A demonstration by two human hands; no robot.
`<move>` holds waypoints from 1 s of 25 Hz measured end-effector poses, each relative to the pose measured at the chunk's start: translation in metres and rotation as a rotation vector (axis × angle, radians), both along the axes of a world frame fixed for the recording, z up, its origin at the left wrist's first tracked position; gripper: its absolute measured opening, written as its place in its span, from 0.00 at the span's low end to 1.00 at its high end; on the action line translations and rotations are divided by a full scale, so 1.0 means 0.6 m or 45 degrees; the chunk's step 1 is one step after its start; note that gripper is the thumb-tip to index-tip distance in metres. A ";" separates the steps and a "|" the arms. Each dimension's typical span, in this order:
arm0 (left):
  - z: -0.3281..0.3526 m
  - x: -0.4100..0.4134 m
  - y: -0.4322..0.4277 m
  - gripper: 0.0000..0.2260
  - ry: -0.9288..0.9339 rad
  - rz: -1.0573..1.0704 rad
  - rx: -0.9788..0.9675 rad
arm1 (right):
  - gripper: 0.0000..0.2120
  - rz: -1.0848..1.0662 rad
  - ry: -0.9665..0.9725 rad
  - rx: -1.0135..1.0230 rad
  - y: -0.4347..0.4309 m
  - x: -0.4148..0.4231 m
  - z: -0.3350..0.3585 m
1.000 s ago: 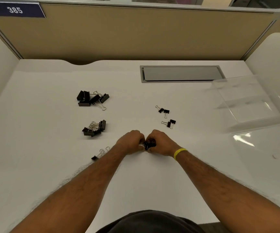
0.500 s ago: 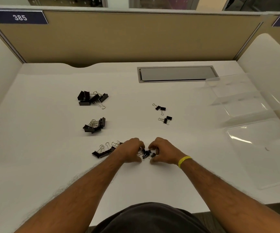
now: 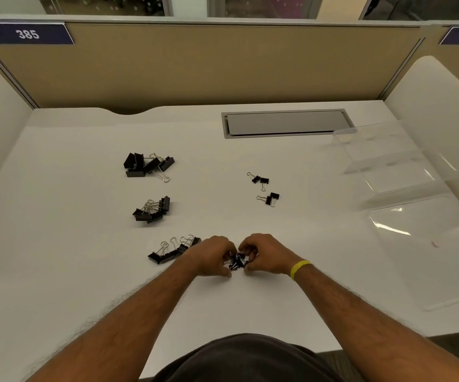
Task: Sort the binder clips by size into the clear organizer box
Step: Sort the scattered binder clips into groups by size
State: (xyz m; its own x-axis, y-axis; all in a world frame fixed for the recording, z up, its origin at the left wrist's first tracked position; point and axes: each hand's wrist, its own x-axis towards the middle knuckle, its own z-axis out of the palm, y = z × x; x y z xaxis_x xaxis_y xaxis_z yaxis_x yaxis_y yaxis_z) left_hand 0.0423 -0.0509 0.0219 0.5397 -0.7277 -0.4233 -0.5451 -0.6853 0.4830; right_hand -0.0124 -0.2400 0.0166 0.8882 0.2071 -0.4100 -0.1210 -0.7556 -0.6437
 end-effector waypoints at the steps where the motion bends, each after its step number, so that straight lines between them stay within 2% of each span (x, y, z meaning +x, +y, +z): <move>1: 0.002 0.002 0.001 0.22 0.004 -0.001 -0.011 | 0.20 -0.001 0.010 0.011 -0.004 0.000 0.000; 4: 0.008 0.014 0.004 0.22 0.022 0.066 -0.095 | 0.18 -0.017 -0.009 0.027 -0.012 -0.002 -0.001; 7: 0.011 0.028 0.000 0.20 -0.058 0.158 -0.156 | 0.15 -0.182 -0.166 -0.001 -0.021 0.001 -0.005; 12: 0.010 0.056 -0.019 0.25 -0.193 0.225 -0.193 | 0.14 -0.344 -0.370 -0.091 -0.047 0.023 -0.013; 15: 0.007 0.073 -0.030 0.26 -0.231 0.229 -0.160 | 0.17 -0.427 -0.411 -0.165 -0.072 0.045 -0.013; 17: 0.002 0.078 -0.036 0.26 -0.224 0.226 -0.141 | 0.23 -0.476 -0.395 -0.233 -0.087 0.064 -0.010; 21: -0.008 0.088 -0.045 0.27 -0.215 0.230 -0.119 | 0.34 -0.504 -0.184 -0.285 -0.105 0.096 -0.014; 25: -0.012 0.099 -0.052 0.28 -0.174 0.244 -0.108 | 0.32 -0.377 -0.231 -0.242 -0.096 0.103 -0.031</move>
State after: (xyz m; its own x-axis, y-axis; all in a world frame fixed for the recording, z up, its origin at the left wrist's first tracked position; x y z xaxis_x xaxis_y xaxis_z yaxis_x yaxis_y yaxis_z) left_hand 0.1014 -0.0822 0.0145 0.7191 -0.6365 -0.2788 -0.4735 -0.7425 0.4737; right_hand 0.0495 -0.2978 -0.0022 0.9597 -0.1335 -0.2472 -0.2487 -0.8129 -0.5266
